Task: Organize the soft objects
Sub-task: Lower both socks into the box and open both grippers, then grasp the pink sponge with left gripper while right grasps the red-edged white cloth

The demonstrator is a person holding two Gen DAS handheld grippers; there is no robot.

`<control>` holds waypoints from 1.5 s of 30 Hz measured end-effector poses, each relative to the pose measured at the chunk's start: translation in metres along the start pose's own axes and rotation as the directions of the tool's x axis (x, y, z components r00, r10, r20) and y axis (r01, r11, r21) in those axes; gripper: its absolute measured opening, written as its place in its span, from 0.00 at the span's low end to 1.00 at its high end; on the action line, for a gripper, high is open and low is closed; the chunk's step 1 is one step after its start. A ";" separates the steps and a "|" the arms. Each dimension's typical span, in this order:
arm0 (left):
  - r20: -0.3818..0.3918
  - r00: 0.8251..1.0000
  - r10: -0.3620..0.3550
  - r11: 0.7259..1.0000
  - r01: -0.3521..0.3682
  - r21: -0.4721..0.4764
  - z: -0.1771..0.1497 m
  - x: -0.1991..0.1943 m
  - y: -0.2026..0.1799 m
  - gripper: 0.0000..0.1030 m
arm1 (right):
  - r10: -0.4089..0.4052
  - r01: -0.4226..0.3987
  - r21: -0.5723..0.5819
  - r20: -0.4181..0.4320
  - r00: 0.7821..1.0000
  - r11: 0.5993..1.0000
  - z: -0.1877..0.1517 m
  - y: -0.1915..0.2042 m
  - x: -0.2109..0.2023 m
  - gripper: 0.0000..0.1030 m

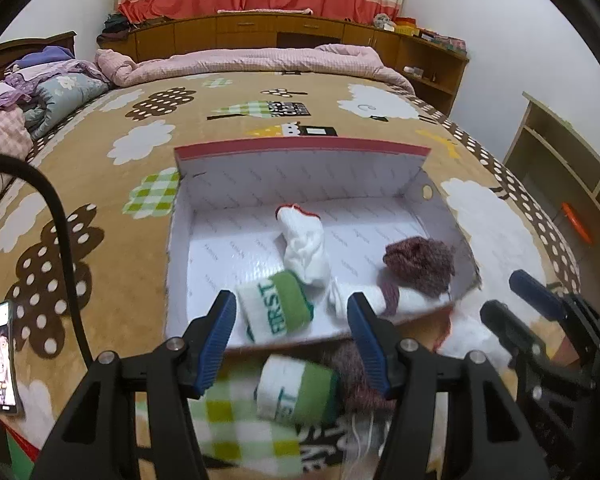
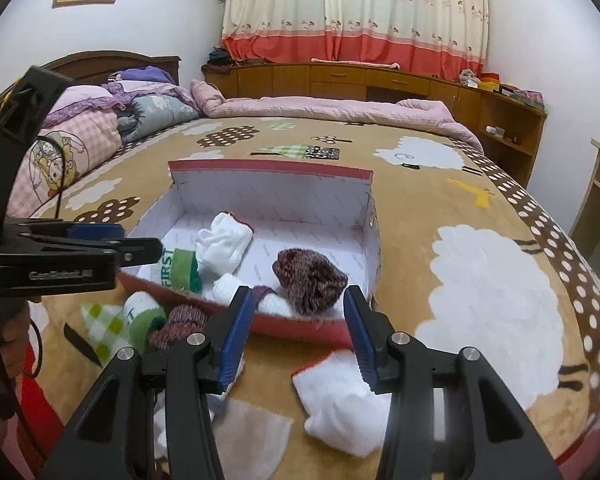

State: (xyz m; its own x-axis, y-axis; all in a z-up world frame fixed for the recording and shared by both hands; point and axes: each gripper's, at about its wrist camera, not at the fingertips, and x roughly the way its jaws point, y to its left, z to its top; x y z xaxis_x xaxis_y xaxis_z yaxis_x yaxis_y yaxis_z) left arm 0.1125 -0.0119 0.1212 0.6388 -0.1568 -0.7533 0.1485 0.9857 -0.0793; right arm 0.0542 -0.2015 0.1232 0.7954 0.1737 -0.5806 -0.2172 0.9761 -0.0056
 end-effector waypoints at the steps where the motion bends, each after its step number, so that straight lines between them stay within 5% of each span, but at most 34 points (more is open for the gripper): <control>1: -0.002 1.000 0.000 1.000 0.000 -0.002 -0.004 -0.004 0.001 0.59 | -0.001 0.001 0.002 0.000 1.000 1.000 -0.002 0.000 -0.003 0.46; 14: -0.025 0.999 -0.025 1.000 0.025 -0.014 -0.052 -0.034 0.010 0.59 | -0.033 0.035 0.030 -0.059 0.998 0.999 -0.045 -0.015 -0.024 0.48; 18: -0.040 0.999 -0.024 0.999 0.023 -0.024 -0.066 -0.036 0.012 0.59 | -0.052 0.054 0.024 -0.072 0.996 0.998 -0.055 -0.017 -0.025 0.60; 27: -0.118 0.992 -0.049 0.998 0.045 -0.038 -0.103 -0.031 0.014 0.59 | -0.087 0.088 -0.001 -0.099 0.991 0.996 -0.066 -0.020 -0.012 0.70; 41: -0.226 0.969 -0.101 0.995 0.096 -0.036 -0.146 -0.016 0.006 0.59 | -0.090 0.100 0.031 -0.221 0.971 0.995 -0.081 -0.036 0.028 0.70; 45: -0.222 0.970 -0.102 0.995 0.098 -0.029 -0.148 -0.014 0.003 0.54 | -0.061 0.077 0.063 -0.223 0.973 0.995 -0.086 -0.038 0.031 0.59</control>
State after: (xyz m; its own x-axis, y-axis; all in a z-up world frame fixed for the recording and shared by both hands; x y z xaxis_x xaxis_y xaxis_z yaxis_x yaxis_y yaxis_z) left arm -0.0079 0.0022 0.0344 0.4368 -0.2389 -0.8673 0.1879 0.9671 -0.1717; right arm 0.0384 -0.2445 0.0357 0.6606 0.0803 -0.7464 -0.1195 0.9928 0.0011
